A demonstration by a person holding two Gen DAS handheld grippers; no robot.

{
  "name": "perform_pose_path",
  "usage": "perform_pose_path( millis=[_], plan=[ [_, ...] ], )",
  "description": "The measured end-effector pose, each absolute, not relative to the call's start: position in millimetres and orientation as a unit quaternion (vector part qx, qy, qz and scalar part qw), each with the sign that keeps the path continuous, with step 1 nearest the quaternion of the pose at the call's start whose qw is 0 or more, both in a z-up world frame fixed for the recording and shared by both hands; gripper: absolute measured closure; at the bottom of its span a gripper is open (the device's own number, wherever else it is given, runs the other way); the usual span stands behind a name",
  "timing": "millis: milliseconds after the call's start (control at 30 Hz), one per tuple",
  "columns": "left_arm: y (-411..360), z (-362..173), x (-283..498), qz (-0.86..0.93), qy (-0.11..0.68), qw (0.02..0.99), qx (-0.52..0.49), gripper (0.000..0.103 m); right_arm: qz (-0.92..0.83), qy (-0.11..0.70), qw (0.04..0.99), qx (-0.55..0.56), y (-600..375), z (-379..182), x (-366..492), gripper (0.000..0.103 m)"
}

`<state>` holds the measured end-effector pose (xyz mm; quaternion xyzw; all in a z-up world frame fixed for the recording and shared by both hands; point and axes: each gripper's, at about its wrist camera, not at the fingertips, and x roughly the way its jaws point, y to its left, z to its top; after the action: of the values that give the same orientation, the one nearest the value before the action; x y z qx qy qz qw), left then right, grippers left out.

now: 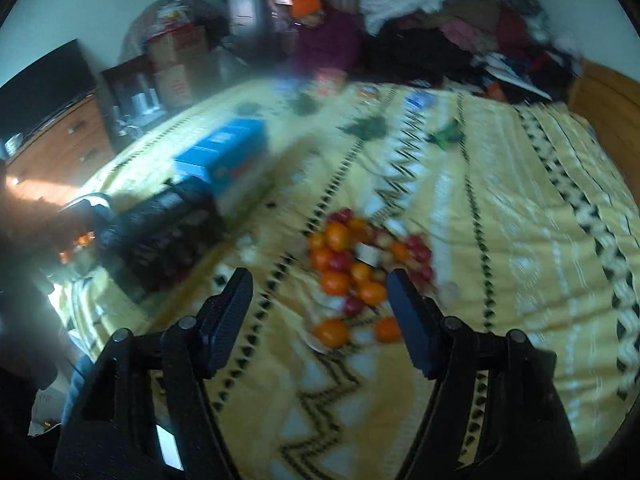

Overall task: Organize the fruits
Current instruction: 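Move both open tools back over the fruit pile, then grasp a red tomato with the left tool while the right grasps an orange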

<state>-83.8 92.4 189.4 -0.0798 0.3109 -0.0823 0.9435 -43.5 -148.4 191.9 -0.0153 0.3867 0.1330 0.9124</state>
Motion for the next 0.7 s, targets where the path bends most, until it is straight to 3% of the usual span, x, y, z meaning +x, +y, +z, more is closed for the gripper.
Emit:
perform_pose_path(
  millis=[267, 500, 700],
  plan=[
    [34, 123, -61, -0.119, 0.394, 0.910, -0.045, 0.025, 0.152, 0.464, 0.872, 0.032, -170, 96, -10, 0.052],
    [12, 91, -38, -0.139, 0.429, 0.892, -0.037, 0.025, 0.166, 0.488, 0.857, 0.015, -172, 51, 33, 0.052],
    [-29, 78, -4, -0.194, 0.432, 0.880, -0.029, 0.038, 0.173, 0.498, 0.850, -0.006, -174, 26, 41, 0.053]
  ],
)
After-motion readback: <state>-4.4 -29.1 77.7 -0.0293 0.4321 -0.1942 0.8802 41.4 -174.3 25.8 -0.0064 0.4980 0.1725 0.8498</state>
